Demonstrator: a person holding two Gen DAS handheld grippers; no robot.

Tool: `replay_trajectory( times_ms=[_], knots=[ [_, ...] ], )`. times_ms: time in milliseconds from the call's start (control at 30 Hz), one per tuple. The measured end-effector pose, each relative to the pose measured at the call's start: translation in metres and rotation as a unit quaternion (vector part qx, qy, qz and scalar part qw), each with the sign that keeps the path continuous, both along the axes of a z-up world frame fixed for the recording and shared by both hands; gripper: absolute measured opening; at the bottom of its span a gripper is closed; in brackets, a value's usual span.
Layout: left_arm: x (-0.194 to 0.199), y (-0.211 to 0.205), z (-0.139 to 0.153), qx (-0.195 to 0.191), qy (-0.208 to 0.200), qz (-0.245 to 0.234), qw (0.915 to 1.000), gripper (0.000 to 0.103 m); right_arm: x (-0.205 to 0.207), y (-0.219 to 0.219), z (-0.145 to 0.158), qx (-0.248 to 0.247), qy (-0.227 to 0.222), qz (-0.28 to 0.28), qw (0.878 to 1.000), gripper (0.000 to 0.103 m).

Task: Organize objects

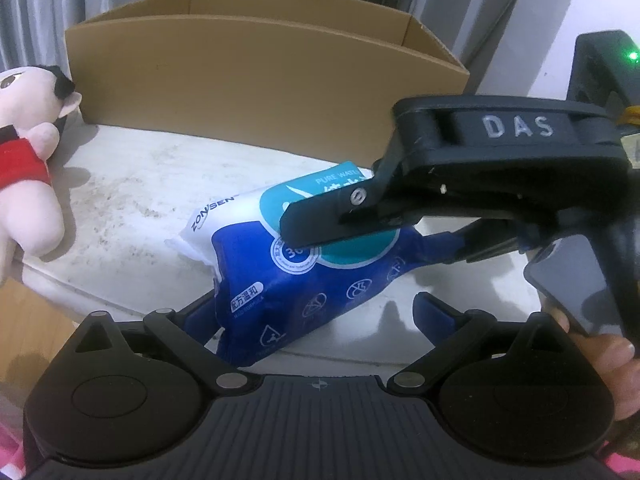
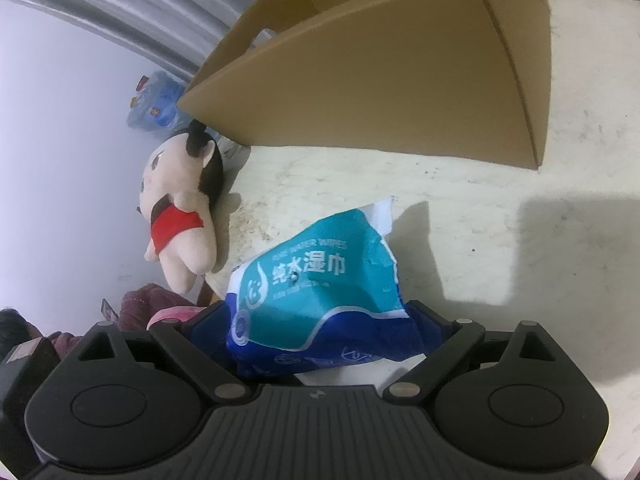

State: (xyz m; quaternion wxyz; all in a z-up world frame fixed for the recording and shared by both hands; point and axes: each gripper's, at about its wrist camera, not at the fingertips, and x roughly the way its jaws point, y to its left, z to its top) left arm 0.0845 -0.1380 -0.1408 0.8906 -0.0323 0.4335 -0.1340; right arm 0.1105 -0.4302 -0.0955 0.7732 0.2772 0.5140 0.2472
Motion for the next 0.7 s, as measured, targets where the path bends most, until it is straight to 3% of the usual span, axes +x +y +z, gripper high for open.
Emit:
replay_trajectory(
  times_ms=[233, 700],
  knots=[
    [0.004, 0.004, -0.013, -0.008, -0.012, 0.002, 0.9999, 0.102, -0.001, -0.003, -0.004, 0.024, -0.011, -0.001, 1.0, 0.103],
    [0.007, 0.016, -0.021, -0.054, -0.015, 0.003, 0.9984, 0.103, 0.002, -0.013, -0.01, 0.059, 0.002, -0.011, 0.998, 0.103]
  ],
)
